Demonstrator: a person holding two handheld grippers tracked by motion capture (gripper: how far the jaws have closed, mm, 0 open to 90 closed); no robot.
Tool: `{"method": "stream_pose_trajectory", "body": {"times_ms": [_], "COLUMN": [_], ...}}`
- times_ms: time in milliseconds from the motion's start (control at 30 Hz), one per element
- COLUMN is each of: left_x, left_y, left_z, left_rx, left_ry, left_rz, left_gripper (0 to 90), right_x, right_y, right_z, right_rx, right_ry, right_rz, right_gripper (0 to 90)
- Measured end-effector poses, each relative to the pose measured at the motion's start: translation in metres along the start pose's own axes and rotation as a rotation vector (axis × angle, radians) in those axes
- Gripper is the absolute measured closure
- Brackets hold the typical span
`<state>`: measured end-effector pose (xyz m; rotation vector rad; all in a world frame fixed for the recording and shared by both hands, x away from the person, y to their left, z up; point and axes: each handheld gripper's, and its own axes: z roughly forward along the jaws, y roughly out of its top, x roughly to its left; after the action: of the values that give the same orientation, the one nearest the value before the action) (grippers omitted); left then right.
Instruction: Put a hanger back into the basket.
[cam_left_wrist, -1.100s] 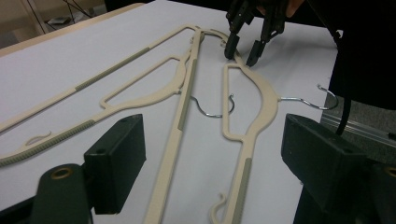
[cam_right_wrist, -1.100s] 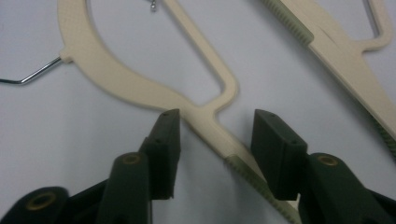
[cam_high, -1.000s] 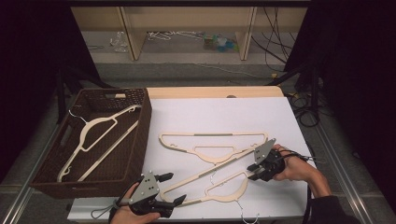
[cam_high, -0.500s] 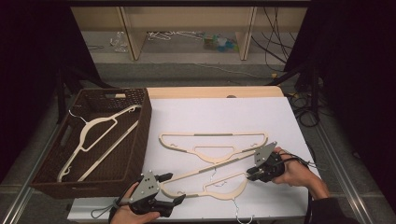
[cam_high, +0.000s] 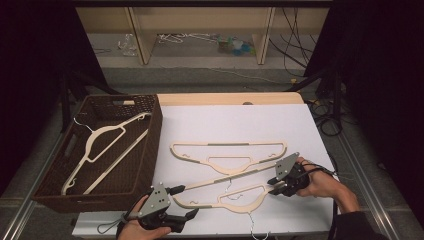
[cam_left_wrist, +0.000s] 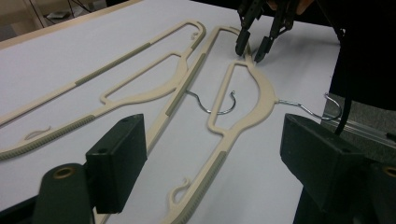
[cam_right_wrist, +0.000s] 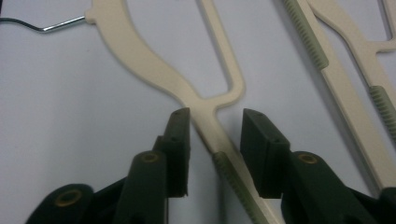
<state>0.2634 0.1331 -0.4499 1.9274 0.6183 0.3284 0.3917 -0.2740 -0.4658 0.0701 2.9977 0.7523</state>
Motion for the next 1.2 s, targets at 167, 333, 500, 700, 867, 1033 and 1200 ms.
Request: {"method": "stream_pose_trajectory", "body": {"times_ms": [167, 333, 500, 700, 867, 1033, 1200], "left_x": [-0.001, 0.000, 0.000, 0.000, -0.001, 0.000, -0.001], "left_y": [0.000, 0.000, 0.000, -0.001, -0.001, -0.001, -0.001], "left_z": [0.000, 0.000, 0.000, 0.001, 0.001, 0.001, 0.001], "left_rx": [0.003, 0.004, 0.006, 0.002, 0.013, 0.008, 0.013], "left_ry": [0.001, 0.000, 0.000, -0.007, -0.004, -0.008, -0.004], "left_rz": [0.011, 0.006, 0.024, -0.002, 0.004, 0.002, 0.001], "left_gripper": [22.9, 23.0, 23.0, 23.0, 23.0, 23.1, 23.1], "right_x": [-0.004, -0.002, 0.002, 0.012, 0.020, 0.020, 0.022], "right_y": [-0.006, -0.006, -0.004, 0.004, 0.021, 0.021, 0.023], "right_z": [-0.004, -0.004, -0.003, -0.003, 0.000, 0.000, 0.001], "right_rx": [0.018, 0.025, 0.044, 0.095, 0.215, 0.217, 0.231], "right_ry": [0.029, 0.039, 0.052, 0.021, 0.001, 0.002, -0.005], "right_rz": [0.005, 0.027, -0.003, -0.048, -0.159, -0.168, -0.192], "right_gripper": [60.5, 66.0, 72.2, 74.0, 73.4, 73.3, 73.6]}}
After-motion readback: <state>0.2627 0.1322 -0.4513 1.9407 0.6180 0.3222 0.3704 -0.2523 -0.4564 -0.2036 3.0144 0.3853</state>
